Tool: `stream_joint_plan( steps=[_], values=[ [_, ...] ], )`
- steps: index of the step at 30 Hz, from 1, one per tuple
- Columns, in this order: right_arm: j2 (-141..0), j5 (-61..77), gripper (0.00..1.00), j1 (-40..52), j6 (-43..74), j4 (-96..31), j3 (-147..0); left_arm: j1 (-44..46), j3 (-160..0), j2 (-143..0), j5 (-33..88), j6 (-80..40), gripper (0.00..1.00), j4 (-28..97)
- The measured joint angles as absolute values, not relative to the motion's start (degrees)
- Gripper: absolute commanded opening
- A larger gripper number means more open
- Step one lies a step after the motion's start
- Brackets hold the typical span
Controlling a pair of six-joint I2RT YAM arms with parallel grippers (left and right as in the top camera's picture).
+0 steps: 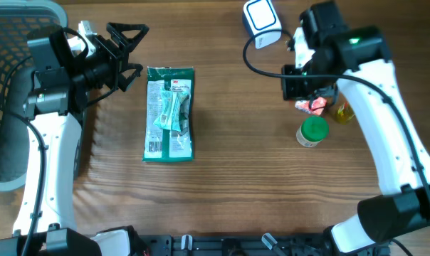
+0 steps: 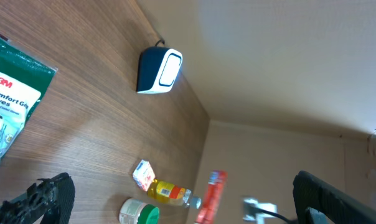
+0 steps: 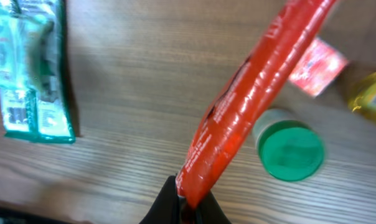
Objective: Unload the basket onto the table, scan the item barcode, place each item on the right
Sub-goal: 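Carry the Nescafe stick right and set it down by the jar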
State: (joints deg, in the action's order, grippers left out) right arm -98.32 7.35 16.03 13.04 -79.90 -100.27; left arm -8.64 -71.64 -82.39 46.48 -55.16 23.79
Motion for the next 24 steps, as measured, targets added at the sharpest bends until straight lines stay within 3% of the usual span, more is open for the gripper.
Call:
stream_joint_plan(
  steps=[8, 15, 17, 18, 24],
  values=[
    [-98.50, 5.69, 0.04, 16.01, 19.53, -61.30, -77.78, -8.64, -71.64, -82.39, 46.44, -55.16, 1.00, 23.77],
    [-98.59, 4.49, 0.06, 16.03, 20.16, -49.65, -66.78, -8.64, -71.64, -82.39, 46.41, -55.16, 1.00, 23.79],
    [-98.59, 3.75, 0.09, 16.03, 20.16, -48.58, -65.69, -8.64, -71.64, -82.39, 46.44, -55.16, 1.00, 23.79],
    [-98.59, 3.16, 0.18, 16.03, 20.14, -48.47, -65.49, -8.64, -71.64, -82.39, 46.44, -55.16, 1.00, 23.79],
    [-98.59, 1.02, 0.36, 16.03, 19.46, -48.64, -65.39, -8.64, -71.64, -82.39, 46.44, -55.16, 1.00, 23.79]
  ],
)
